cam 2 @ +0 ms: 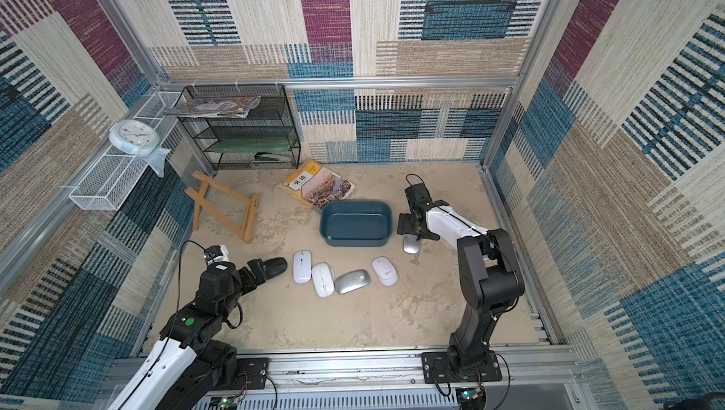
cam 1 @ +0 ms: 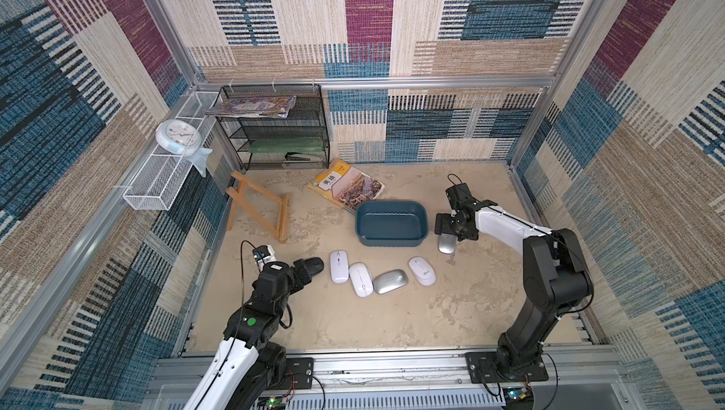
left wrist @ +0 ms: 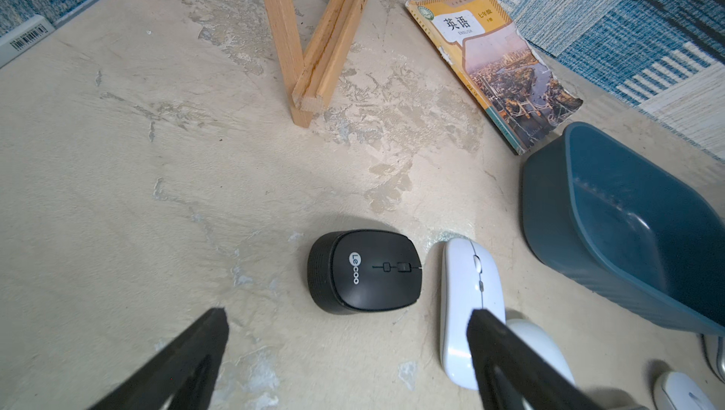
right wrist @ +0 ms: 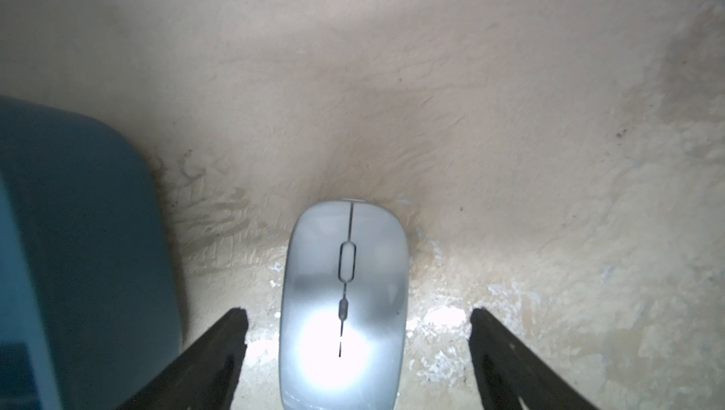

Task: Take out the mouse from the storage box
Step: Place the mouse at the center of the board, then reset both arms

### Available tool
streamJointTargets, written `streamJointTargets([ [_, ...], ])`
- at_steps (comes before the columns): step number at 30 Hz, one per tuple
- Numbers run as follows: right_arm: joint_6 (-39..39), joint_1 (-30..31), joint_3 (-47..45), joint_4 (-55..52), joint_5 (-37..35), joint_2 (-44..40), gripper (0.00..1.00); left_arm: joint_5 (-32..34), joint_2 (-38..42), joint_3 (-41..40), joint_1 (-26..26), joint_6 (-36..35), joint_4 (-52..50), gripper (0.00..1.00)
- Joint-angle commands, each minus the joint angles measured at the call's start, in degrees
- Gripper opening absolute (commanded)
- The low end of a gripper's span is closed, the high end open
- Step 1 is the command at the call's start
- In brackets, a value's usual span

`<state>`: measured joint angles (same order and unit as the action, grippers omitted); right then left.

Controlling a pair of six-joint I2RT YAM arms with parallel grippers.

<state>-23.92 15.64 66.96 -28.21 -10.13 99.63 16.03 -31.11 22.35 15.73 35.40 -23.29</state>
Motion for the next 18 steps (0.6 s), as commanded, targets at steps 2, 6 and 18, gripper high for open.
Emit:
streamJointTargets([
  [2, 1.24, 0.01, -1.10, 0.65, 0.54, -6.97, 0.92, -1.13, 0.39, 0.10, -0.08, -0.94, 0.98, 0.99],
  [6, 2.42, 0.05, -2.62, 0.99, 1.22, -14.97, 0.93, -1.53, -0.01, 2.61, -0.08, -0.34, -1.31, 0.99],
  [18, 6.41, 0.42, -8.51, 4.58, 9.27, -36.55, 0.96, -4.51, 7.38, 8.21, -0.08, 6.84, -6.41, 0.99],
])
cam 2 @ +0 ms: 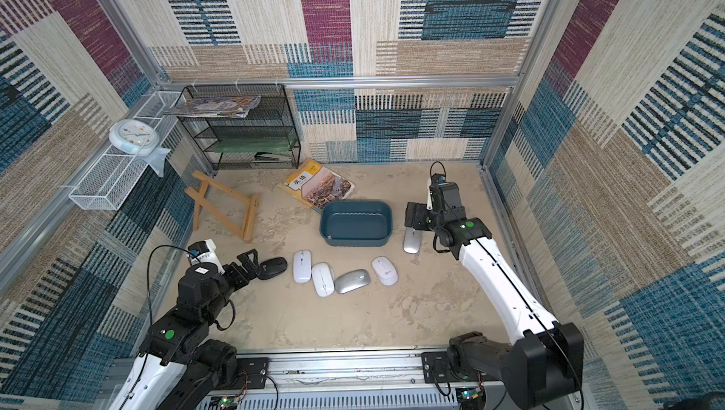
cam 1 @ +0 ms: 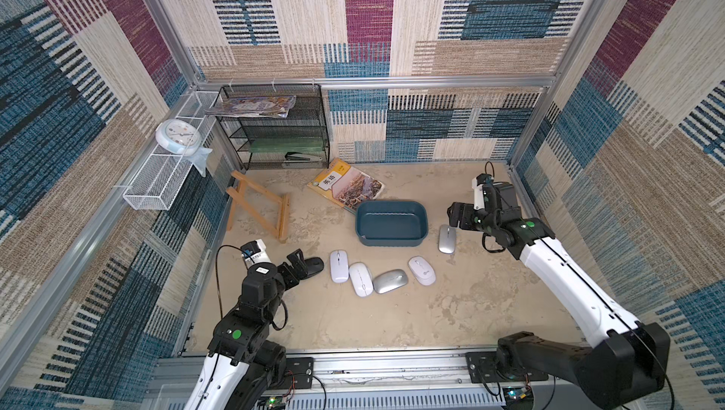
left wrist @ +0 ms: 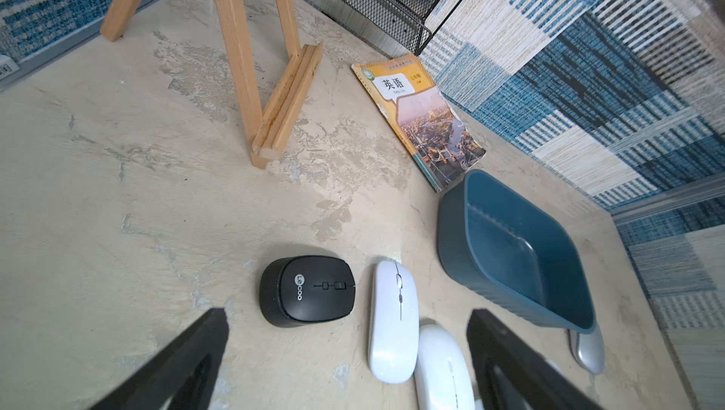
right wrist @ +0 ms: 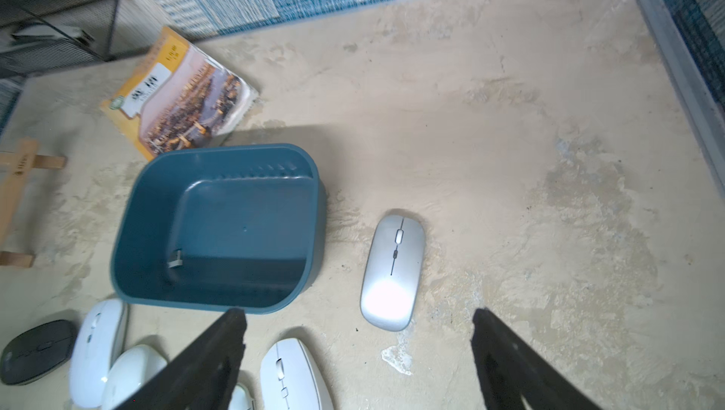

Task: Take out the mouse from the storage box
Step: Reset both arms

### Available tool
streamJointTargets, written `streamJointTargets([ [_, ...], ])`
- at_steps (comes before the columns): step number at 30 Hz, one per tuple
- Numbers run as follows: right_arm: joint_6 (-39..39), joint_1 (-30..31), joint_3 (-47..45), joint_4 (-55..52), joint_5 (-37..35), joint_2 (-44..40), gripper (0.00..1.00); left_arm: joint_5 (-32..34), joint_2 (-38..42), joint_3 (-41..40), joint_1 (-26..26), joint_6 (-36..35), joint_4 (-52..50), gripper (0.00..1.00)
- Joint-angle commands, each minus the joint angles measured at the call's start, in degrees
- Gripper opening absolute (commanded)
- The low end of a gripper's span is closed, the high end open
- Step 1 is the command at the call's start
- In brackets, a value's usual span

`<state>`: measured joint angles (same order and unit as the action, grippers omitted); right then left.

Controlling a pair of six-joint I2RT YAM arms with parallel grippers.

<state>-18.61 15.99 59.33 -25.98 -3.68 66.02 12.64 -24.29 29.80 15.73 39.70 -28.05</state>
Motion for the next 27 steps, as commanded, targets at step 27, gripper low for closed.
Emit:
streamJointTargets([
  [27, 2.93, 0.04, -22.75, 28.10, -11.22, -16.01, 0.99, 27.40, -13.34, -4.73, -0.08, -9.63, 35.00, 0.99],
])
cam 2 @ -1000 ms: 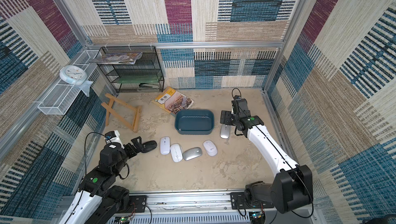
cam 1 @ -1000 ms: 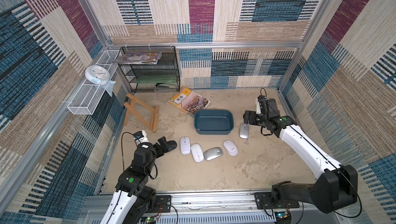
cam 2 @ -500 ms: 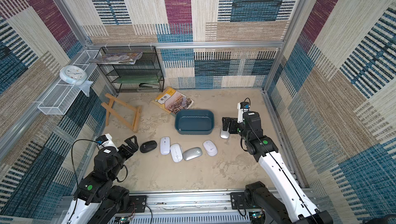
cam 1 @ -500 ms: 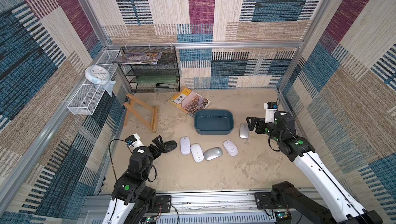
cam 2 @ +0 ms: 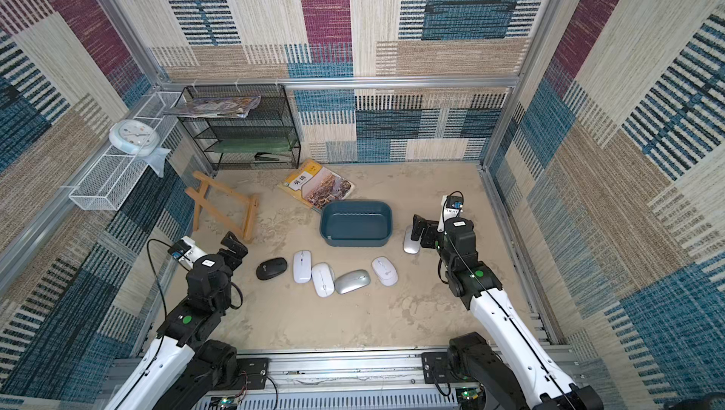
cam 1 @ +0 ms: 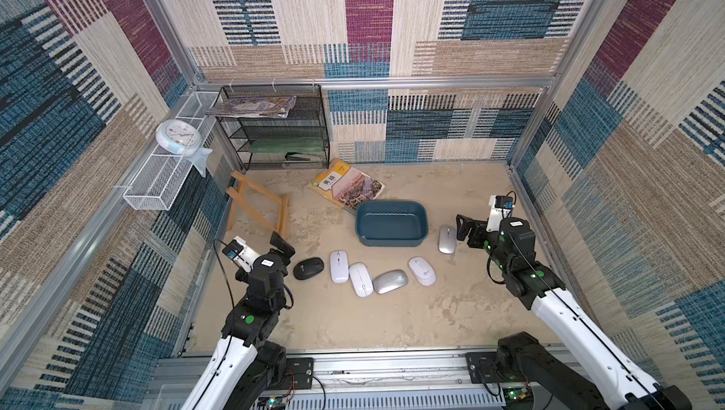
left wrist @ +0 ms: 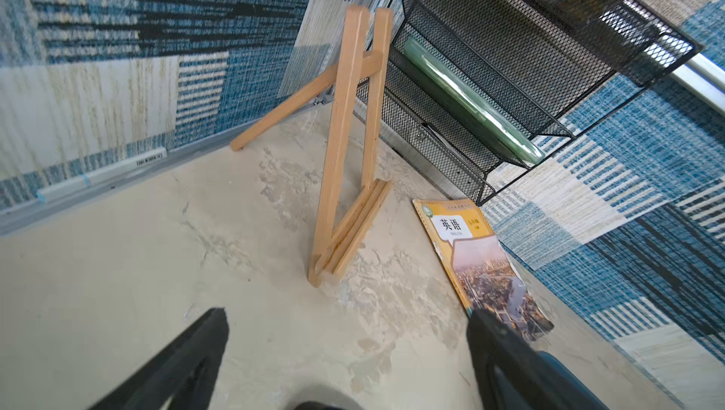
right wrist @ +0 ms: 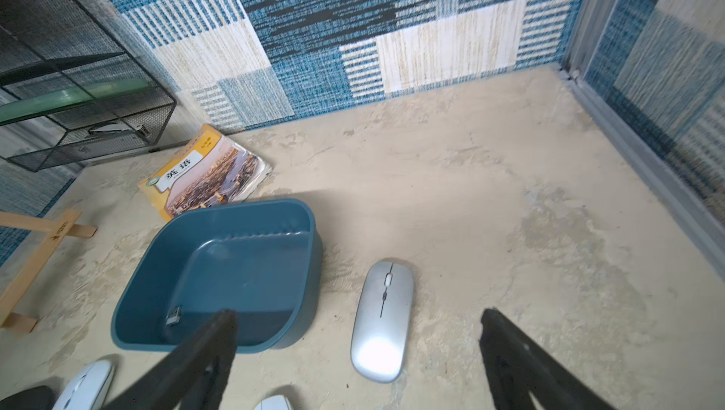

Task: Take out the mouse from the storage box
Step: Reset both arms

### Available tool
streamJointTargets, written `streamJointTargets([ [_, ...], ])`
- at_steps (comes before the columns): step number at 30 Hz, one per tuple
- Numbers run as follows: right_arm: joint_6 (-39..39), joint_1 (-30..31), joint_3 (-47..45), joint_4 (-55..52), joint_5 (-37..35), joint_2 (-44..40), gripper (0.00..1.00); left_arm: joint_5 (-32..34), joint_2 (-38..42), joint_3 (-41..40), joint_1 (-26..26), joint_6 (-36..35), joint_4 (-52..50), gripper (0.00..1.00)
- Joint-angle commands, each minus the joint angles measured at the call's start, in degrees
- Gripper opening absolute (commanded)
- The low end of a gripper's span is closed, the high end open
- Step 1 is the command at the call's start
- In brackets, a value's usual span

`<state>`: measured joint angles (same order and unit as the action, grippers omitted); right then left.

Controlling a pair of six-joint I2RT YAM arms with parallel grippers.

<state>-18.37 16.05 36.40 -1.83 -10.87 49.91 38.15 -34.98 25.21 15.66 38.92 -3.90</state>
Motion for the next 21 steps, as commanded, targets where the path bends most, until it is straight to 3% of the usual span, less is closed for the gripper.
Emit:
streamJointTargets([
  [1, 3.02, 0.01, 0.40, 4.12, -4.40, 0.08, 0.99, 1.50, -3.90, -0.32, -0.02, -11.29, 13.10, 0.99],
  [10, 7.46, 0.02, 2.75, 2.78, -5.64, -1.50, 0.99, 0.14, -17.15, 0.19, -0.36, -30.15, 24.47, 0.99],
  [15, 10.33, 0.01, 1.54, 3.78, -7.51, -1.24, 0.99, 0.05, -24.39, -1.01, -1.36, -33.80, 28.65, 0.99],
  [21, 11.68, -0.01, -0.91, 7.30, -12.45, 1.28, 0.99, -6.80, -32.81, -2.26, -4.58, -37.16, 34.34, 0.99],
])
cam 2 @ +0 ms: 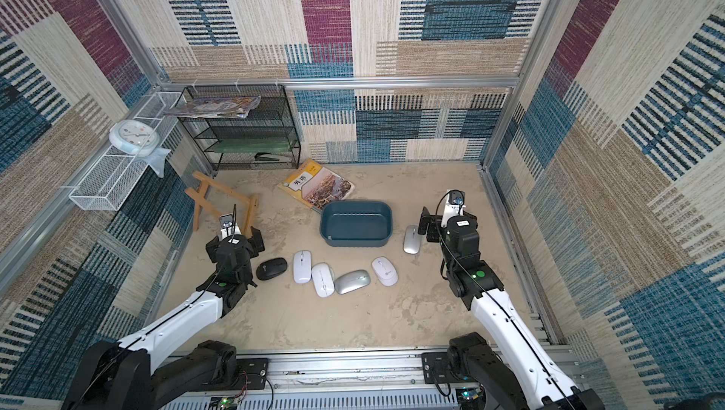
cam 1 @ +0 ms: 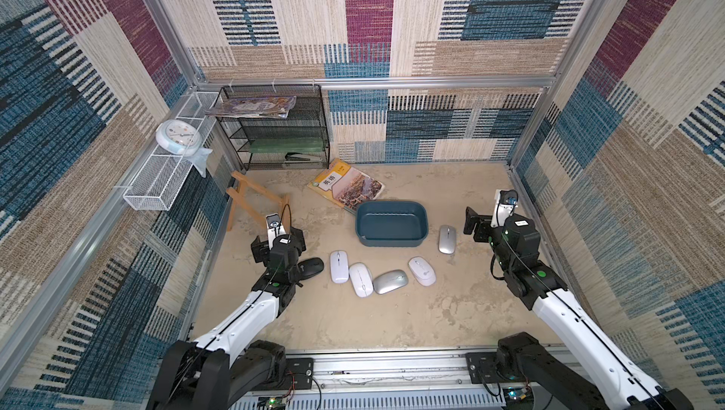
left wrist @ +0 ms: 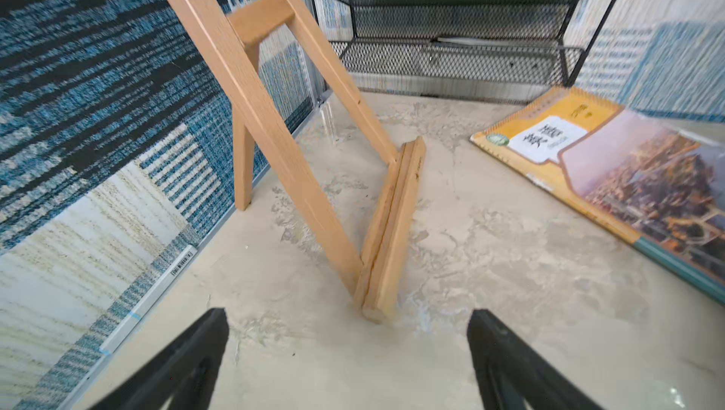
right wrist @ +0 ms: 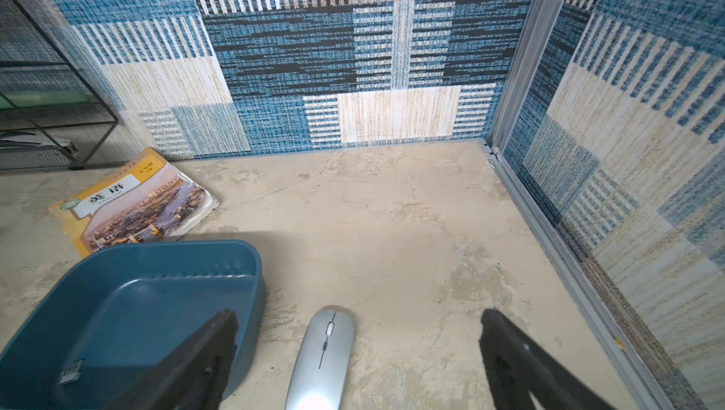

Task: Take out the mouse from the storage box
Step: Reset both arms

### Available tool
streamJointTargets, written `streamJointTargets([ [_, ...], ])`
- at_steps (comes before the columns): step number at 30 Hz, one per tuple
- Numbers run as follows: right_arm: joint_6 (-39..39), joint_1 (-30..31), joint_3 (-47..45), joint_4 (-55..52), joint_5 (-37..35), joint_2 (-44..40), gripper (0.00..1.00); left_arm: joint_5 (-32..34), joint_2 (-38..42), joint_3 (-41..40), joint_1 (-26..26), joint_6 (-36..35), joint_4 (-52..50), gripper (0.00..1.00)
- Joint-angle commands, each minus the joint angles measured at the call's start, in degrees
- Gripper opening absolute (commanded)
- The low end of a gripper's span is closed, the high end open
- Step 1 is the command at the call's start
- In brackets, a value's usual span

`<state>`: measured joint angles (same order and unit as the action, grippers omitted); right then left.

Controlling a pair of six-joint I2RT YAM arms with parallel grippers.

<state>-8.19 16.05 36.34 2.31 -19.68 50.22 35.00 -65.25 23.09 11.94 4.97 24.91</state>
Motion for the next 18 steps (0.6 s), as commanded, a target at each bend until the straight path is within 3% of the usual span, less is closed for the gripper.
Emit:
streamJointTargets([
  [1, 1.28, 0.03, -1.33, 3.74, -4.55, 1.63, 0.99, -5.06, -3.80, -0.36, -1.31, -3.74, 6.54, 0.99],
  [8, 2.53, -0.06, -8.92, 17.20, -8.11, 4.20, 1.00, -16.38, -11.34, -3.75, -5.53, -6.49, 19.82, 0.99],
  [12, 5.84, -0.56, -13.15, 26.83, -12.11, 6.47, 0.99, -26.26, -17.74, -2.71, -7.82, -8.33, 24.15, 0.99],
  [16, 7.83, -1.89, -16.09, 34.96, -9.63, 9.67, 0.99, -31.49, -22.90, -2.65, -12.41, -4.41, 28.77, 0.99],
  [18, 10.01, -2.49, -18.31, 40.77, -8.88, 11.90, 0.99, -33.09, -21.67, 0.03, -12.60, -4.69, 21.64, 0.99],
])
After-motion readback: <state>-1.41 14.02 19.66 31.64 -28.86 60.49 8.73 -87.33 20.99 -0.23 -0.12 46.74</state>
